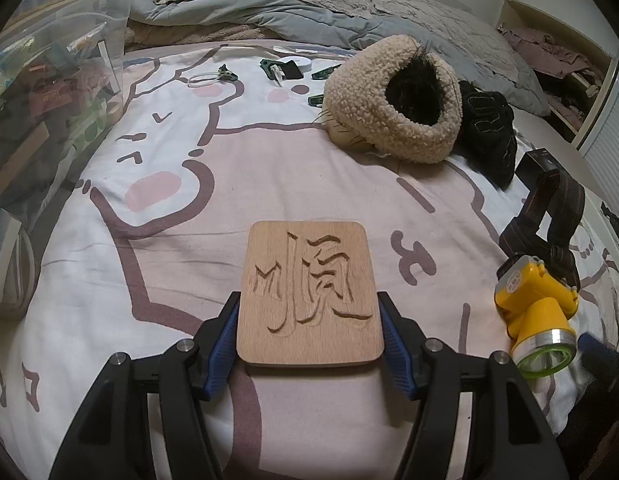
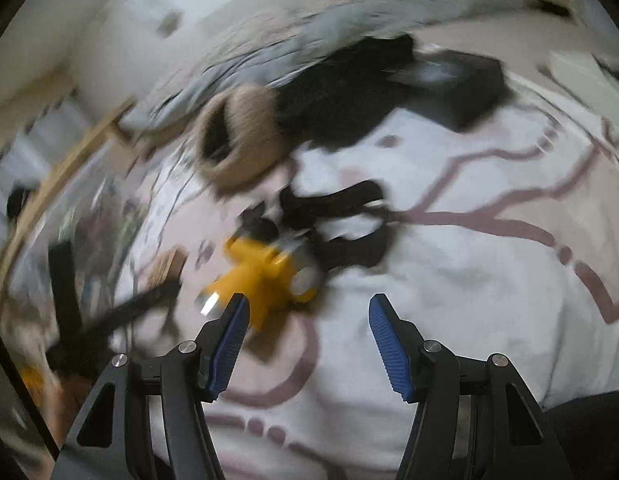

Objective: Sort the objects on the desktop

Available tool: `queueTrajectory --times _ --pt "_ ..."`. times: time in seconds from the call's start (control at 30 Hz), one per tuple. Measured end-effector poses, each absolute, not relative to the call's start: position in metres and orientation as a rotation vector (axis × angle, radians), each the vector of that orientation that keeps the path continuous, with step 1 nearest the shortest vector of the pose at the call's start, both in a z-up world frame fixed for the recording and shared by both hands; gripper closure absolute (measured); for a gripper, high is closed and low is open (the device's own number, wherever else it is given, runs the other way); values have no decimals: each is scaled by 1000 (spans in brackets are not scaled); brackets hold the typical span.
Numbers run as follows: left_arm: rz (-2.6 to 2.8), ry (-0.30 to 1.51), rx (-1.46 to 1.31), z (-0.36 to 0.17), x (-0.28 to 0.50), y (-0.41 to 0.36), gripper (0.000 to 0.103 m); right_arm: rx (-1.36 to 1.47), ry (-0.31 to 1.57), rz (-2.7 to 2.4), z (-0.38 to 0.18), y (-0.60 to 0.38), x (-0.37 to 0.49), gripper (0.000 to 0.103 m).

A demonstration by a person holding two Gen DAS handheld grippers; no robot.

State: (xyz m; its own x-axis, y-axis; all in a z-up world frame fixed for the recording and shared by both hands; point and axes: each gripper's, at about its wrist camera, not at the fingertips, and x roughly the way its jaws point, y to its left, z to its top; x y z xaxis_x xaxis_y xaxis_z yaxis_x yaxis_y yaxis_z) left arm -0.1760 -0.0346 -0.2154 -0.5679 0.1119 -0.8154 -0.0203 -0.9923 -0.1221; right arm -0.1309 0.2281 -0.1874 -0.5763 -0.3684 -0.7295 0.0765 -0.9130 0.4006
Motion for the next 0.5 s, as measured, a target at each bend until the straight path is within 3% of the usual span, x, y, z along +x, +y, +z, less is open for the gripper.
queueTrajectory --times 0.07,0.13,0.33,0.5 --pt "2712 -149 -1421 -215 -176 -34 39 1312 -259 -2521 -189 201 -128 42" --pt "2713 -153 -1422 -215 -176 -35 39 1338 -198 -2509 -195 189 -130 42" --pt "2715 -148 -1423 -216 -175 -35 39 1400 -362 -2568 -207 216 -138 41" --pt "2714 -143 -1422 -216 -175 -34 39 1414 -347 -2669 -203 223 -130 41"
